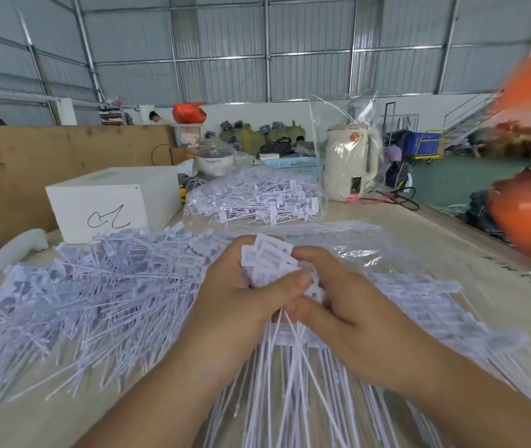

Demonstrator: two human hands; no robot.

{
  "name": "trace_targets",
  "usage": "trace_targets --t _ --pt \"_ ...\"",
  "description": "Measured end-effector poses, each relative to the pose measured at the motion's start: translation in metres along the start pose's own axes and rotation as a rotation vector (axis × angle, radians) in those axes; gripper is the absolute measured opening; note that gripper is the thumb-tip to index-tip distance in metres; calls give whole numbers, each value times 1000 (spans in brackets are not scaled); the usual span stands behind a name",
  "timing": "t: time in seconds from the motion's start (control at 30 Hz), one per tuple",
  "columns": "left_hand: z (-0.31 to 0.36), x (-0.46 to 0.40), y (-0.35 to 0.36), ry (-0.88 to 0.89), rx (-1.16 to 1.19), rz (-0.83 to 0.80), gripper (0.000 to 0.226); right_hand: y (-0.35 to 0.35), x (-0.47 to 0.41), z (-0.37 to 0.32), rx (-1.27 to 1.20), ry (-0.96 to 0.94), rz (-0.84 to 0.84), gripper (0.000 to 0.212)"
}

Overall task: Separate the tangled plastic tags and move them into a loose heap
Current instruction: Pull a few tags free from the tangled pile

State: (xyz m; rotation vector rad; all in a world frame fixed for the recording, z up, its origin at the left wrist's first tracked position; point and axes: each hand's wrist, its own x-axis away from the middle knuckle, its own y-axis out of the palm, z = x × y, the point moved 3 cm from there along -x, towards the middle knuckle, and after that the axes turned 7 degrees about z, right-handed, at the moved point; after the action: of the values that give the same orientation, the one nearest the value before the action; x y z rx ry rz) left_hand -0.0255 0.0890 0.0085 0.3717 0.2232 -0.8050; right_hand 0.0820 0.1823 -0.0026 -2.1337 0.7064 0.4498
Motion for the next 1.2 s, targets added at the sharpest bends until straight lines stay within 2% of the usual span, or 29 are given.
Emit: trace_targets --t 0.1,0.17,0.2,0.27,0.37,0.47,0.53,0.57,0.67,0.73,1.0,1.2 --pt "0 -2 -3 -24 -1 30 33 -1 0 -2 -44 27 -62 48" --pt "2 -7 -10 -22 14 76 29 -9 -1 -3 -16 32 -62 20" --pt "4 -9 -13 -13 10 93 29 -13 -1 -2 -20 51 -63 18" --pt "6 -10 -12 -6 22 91 31 -17 0 -1 -33 81 -52 32" --pt "3 -7 -7 -85 173 94 31 -16 -1 -11 -86 109 129 31" --pt "-1 -7 -10 -204 285 115 16 -32 -1 -7 -225 197 475 38" --pt "2 -10 -17 -163 267 186 11 -48 -1 -3 -199 168 543 48" --pt "5 -11 -18 -122 244 211 12 -49 -1 -3 -191 145 487 48" --pt "8 -7 -11 -31 110 154 20 -28 -1 -7 -270 92 175 23" --pt "4 -3 -4 -4 42 78 23 -13 -1 -7 -183 41 38 26" --pt "0 0 -1 -97 46 -59 35 -5 1 -3 -38 4 50 42" --pt "0 -3 -4 -35 -63 -22 33 -4 0 0 -97 38 -21 34"
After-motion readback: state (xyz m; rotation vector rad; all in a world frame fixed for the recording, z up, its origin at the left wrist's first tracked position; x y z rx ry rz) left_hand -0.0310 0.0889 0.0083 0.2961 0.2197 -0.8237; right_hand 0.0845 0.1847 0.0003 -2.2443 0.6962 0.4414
